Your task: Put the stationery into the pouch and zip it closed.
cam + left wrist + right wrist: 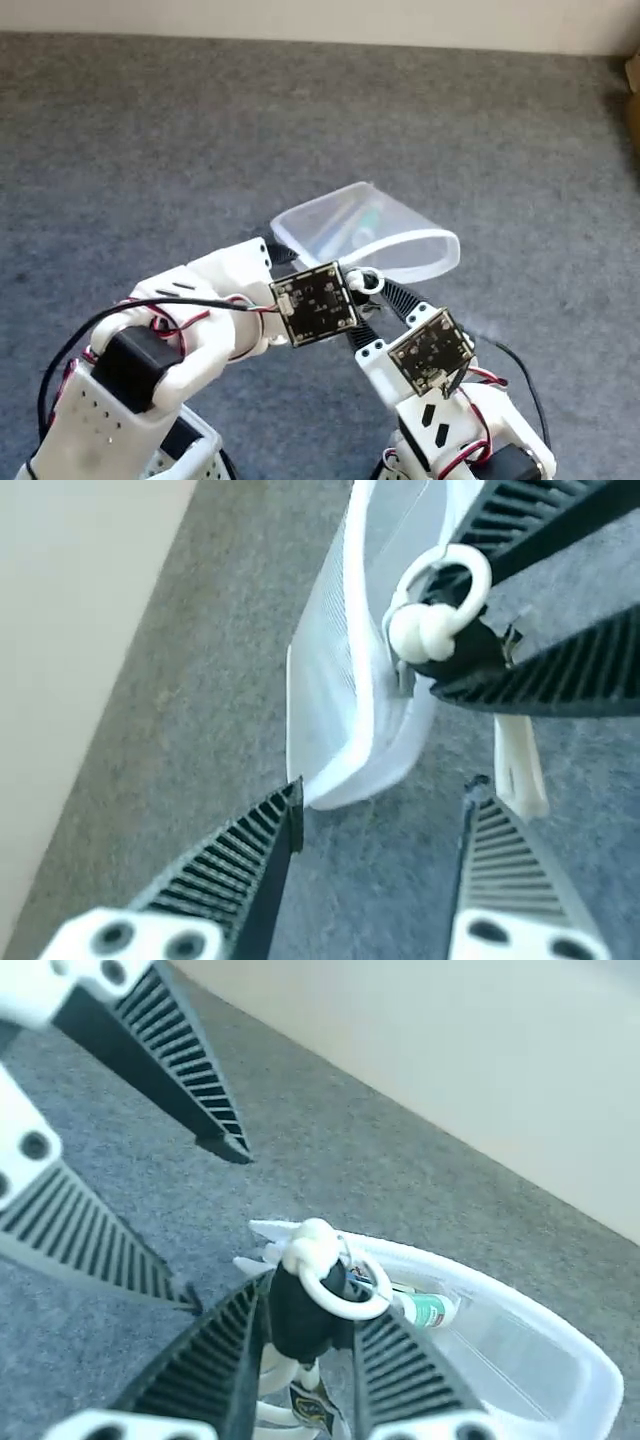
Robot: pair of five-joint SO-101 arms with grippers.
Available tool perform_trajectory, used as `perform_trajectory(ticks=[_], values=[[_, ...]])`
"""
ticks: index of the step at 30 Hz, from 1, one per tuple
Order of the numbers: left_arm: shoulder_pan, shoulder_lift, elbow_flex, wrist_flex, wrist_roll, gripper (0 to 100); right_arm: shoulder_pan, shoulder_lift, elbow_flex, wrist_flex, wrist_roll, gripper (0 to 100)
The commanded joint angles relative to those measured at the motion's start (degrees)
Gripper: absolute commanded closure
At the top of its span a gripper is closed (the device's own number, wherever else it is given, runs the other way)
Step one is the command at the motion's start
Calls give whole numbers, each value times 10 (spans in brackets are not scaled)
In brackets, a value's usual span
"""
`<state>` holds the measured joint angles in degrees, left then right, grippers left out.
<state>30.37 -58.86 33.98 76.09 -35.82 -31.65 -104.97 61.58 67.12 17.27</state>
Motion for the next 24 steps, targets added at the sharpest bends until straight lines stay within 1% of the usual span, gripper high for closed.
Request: perform_trajectory(ticks=[1, 7, 10, 19, 22, 24], values=[[14, 0, 19, -59, 1, 750, 8, -4, -37, 1, 1, 994], [14, 0, 95, -151, 6, 755, 7, -4, -36, 1, 1, 994], [14, 0, 112, -185, 40, 755, 7, -4, -33, 1, 1, 994], [15, 0, 123, -198, 92, 755, 9, -4, -33, 1, 1, 994], [21, 0, 147, -223, 93, 758, 9, -4, -34, 1, 1, 994], [21, 0, 168, -250, 93, 783, 9, -4, -33, 1, 1, 994]])
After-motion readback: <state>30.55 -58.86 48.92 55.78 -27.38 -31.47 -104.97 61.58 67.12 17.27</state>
